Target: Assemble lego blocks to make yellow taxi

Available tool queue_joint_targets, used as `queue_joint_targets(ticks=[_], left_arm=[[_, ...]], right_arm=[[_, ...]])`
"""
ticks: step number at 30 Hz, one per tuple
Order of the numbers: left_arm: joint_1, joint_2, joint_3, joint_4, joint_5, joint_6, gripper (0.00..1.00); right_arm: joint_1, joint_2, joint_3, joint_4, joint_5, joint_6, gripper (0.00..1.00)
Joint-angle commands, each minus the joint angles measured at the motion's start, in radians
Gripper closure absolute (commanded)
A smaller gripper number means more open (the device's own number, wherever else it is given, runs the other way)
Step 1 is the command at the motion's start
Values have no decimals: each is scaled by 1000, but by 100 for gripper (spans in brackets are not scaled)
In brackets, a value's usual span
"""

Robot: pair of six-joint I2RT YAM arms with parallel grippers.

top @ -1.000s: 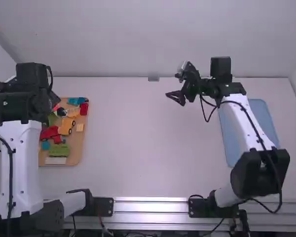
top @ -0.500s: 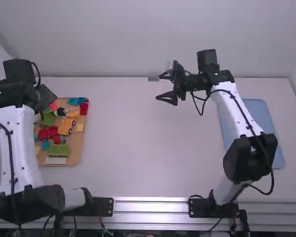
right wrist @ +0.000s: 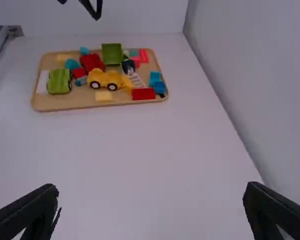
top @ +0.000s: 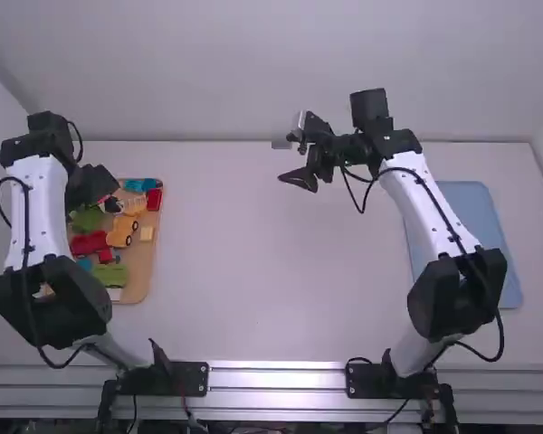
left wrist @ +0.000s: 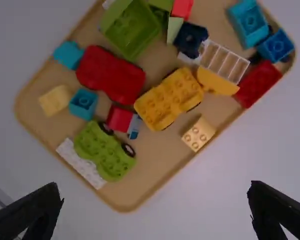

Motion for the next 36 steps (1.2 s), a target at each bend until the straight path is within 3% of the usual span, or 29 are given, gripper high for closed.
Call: queue_joint_targets(ticks=[1,12,16,19,25,36], left_arm=[[21,14,29,16,56,184,1],[27,220,30,5,139,733,1],[29,300,30,5,144,780,2],[30,345,26,0,145,847,13],[26,367,-44,40,143,888,10],[27,367,-219,269,39,917,17]], right_arm=[[-5,-30,27,-4,1,9,1],[-45,-30,27,-58,3,6,1],[-56,-30,27,-53,4,6,1],[-62,-30,27,-55,8,-15,1],[-71,-30,27,-53,8,-26,1],[-77,-29,27,-57,7,-44,1]])
